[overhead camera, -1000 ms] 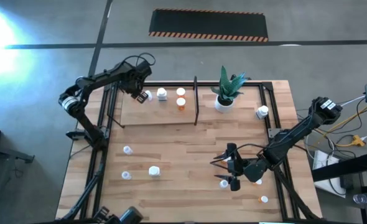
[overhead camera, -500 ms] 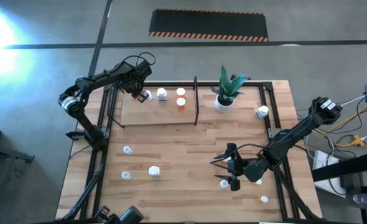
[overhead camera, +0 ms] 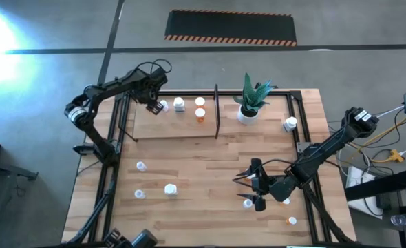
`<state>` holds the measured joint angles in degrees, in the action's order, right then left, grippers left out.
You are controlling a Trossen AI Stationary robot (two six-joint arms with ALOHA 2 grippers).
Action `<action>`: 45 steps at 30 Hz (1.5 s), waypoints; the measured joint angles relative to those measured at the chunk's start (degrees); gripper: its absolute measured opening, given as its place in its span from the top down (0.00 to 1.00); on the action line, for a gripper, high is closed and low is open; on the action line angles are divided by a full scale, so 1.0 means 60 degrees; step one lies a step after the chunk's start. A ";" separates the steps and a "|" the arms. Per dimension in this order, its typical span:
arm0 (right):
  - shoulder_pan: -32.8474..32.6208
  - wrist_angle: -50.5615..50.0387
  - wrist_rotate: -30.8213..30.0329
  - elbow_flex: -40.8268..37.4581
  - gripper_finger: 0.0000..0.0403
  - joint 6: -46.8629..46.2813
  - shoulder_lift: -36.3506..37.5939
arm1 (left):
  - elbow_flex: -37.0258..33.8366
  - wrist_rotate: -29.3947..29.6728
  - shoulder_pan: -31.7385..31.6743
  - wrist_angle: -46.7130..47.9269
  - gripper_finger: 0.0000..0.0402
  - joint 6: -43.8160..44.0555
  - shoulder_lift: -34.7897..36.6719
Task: Pick and place medicine bottles onto shelf by color
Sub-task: Put the small orange medicine container on the shelf, then put the white blue medicine container on the shelf
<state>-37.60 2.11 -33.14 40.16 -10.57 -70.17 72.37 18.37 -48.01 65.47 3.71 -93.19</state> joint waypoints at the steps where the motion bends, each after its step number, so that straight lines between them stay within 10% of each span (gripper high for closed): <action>1: -0.0001 -0.0004 0.0003 0.0000 0.19 0.0000 0.0000 | 0.0061 0.0000 0.0004 0.0218 0.48 -0.0008 0.0022; 15: 0.0002 0.0071 -0.0009 0.0000 0.19 0.0002 -0.0038 | 0.0088 -0.0122 0.1443 0.2664 0.43 0.1607 0.2979; 28: -0.0005 0.1474 0.0074 0.0078 0.19 0.0798 -0.1363 | -0.2075 -0.0036 0.9290 -0.0831 0.43 0.4997 0.6229; 36: 0.0068 0.1498 0.0090 0.0095 0.19 0.0698 -0.0844 | -0.3650 0.1272 1.3742 -0.4746 0.43 0.5392 0.5079; 45: 0.0039 0.1183 0.0086 0.0095 0.19 0.0444 -0.0364 | -0.3560 0.1900 1.4913 -0.4859 0.43 0.7342 0.1967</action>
<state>-37.36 9.20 -32.62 40.73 -7.90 -72.36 51.01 29.77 41.47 36.32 47.77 -81.39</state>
